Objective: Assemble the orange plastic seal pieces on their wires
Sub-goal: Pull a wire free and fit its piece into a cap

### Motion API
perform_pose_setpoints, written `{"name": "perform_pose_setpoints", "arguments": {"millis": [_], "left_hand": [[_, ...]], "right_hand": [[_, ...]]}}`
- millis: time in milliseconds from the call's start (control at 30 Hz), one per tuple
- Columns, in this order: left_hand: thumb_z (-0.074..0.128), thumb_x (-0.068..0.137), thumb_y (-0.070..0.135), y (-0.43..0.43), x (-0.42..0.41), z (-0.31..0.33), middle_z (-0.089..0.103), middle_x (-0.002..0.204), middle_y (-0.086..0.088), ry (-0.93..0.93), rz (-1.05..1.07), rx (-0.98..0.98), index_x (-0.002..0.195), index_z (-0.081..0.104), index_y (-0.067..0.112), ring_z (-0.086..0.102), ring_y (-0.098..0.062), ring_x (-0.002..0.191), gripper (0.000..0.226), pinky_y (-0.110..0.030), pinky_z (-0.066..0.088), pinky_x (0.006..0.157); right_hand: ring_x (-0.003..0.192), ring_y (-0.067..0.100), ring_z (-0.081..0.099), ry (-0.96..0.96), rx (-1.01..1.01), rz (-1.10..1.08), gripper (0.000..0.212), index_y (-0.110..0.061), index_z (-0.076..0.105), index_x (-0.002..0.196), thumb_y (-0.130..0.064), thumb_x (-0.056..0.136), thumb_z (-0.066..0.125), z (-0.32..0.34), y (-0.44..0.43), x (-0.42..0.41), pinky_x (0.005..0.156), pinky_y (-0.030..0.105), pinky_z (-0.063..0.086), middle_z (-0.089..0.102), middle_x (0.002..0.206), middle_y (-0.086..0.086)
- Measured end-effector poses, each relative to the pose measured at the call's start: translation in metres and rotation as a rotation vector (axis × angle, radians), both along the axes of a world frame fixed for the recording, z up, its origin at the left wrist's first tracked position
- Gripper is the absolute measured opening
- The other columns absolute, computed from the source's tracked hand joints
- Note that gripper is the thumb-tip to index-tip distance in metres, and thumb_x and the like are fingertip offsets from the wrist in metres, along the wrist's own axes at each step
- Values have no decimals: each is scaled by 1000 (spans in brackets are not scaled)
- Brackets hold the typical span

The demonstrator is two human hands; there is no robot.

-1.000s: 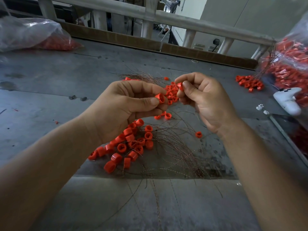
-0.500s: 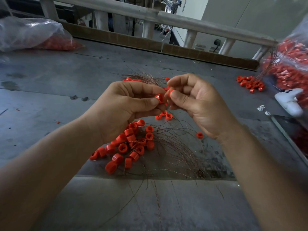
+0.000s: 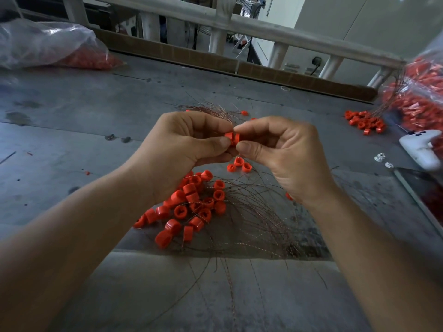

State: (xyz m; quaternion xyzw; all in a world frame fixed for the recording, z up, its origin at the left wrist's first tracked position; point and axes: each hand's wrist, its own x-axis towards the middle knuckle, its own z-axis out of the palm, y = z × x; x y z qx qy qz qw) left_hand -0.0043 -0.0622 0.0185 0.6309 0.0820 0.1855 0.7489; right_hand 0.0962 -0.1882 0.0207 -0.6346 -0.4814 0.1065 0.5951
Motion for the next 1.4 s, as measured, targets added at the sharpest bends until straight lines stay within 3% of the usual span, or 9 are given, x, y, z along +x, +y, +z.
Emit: {"name": "perform_pose_setpoints", "arguments": {"millis": [333,667,1000,1233,1400], "left_hand": [[63,57,10,-1,0,0,71,68,-7,33,34,95,80,67,10,70,-15,66,23,-16,53,60],[63,56,10,-1,-2,0,71,68,-10,64,-34,55,67,72,11,70,-17,65,14,-17,53,58],[64,56,11,-3,-3,-1,71,66,-7,75,-23,165,66,73,13,69,-13,63,13,-14,52,57],[60,58,4,-3,-3,1,70,65,-10,79,-81,-49,76,67,0,69,-15,61,20,-16,53,54],[61,57,6,-1,-6,5,69,65,-9,96,-147,-37,78,66,2,69,-15,59,22,-16,53,52]], "right_hand": [[79,7,67,-218,-20,-128,34,-16,63,101,-5,70,72,-2,0,0,68,18,54,65,82,-12],[72,7,67,-264,-30,-158,31,-17,65,96,-6,69,74,-1,-3,-3,63,17,53,64,77,-13],[71,7,62,-511,-70,-172,21,0,71,88,-9,68,72,-3,-3,-4,68,15,52,62,79,-3],[71,11,64,-354,-21,-99,33,-5,62,101,-7,70,72,-2,-3,-2,61,17,52,64,78,2],[64,4,62,-143,-41,-7,18,-18,65,82,-20,64,70,0,-3,-2,59,21,52,63,73,-5]]}}
